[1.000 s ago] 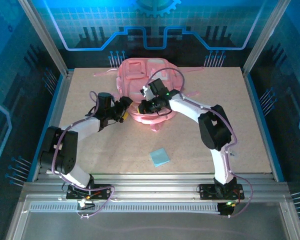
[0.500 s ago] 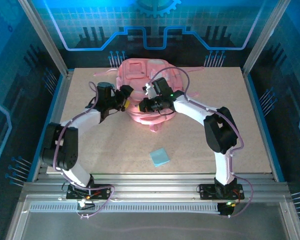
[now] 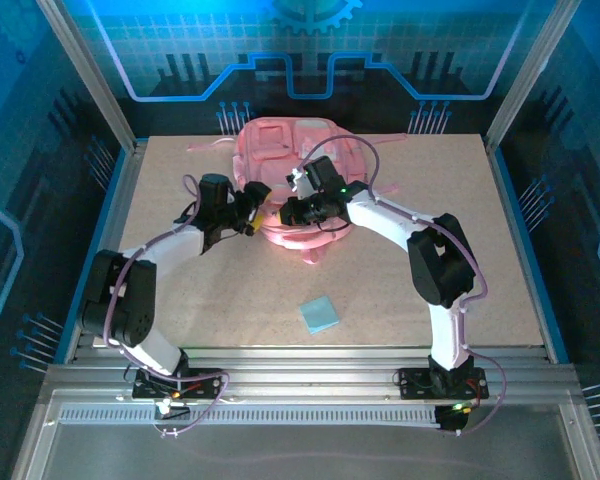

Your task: Pack the student bag

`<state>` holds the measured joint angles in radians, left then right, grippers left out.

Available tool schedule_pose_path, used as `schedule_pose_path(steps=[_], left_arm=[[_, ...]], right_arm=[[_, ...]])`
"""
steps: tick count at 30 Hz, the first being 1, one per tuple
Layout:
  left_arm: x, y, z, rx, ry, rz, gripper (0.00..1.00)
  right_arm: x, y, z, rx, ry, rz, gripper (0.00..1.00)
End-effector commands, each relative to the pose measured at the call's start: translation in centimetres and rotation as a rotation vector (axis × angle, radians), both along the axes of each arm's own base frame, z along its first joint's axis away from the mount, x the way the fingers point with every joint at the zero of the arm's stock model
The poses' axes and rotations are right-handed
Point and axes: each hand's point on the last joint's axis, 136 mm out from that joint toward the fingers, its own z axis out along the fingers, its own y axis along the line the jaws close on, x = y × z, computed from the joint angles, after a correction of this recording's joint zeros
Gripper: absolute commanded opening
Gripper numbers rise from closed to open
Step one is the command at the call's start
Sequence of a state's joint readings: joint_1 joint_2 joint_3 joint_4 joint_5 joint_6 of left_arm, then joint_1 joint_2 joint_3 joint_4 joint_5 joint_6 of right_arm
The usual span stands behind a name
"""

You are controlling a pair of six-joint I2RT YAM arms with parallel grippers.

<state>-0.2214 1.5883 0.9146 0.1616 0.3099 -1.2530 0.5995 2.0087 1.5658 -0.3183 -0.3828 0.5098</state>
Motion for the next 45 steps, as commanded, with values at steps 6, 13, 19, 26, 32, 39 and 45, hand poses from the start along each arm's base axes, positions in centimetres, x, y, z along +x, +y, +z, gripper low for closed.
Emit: schedule_pose_path(steps=[6, 13, 19, 26, 32, 39, 45], left_arm=[[-0.9, 0.0, -1.0, 0.011, 0.052, 0.039, 0.78], [3.4, 0.2, -2.0, 0.066, 0.005, 0.079, 0.57], [4.6, 0.2, -2.7, 0.083, -0.006, 0.083, 0.22], [3.8, 0.5, -2.0, 0.072, -0.028, 0.086, 0.00], [3.2, 1.0, -0.2, 0.043, -0.059, 0.094, 0.00], [2.5, 1.5, 1.3, 0.024, -0.079, 0.072, 0.00], [1.5, 3.3, 0.9, 0.051, -0.051, 0.048, 0.00]], right_arm=[[-1.1, 1.9, 4.9, 0.121, -0.075, 0.060, 0.00], [-2.4, 1.5, 4.3, 0.117, -0.054, 0.063, 0.00], [-3.1, 1.4, 2.4, 0.083, -0.026, 0.060, 0.00], [-3.0, -1.0, -0.4, -0.070, -0.037, 0.028, 0.00], [-2.5, -5.4, -1.9, -0.173, -0.035, -0.044, 0.00], [-1.7, -10.2, -2.7, -0.230, -0.032, -0.106, 0.00], [0.0, -16.7, -2.5, -0.306, -0.039, -0.205, 0.00]])
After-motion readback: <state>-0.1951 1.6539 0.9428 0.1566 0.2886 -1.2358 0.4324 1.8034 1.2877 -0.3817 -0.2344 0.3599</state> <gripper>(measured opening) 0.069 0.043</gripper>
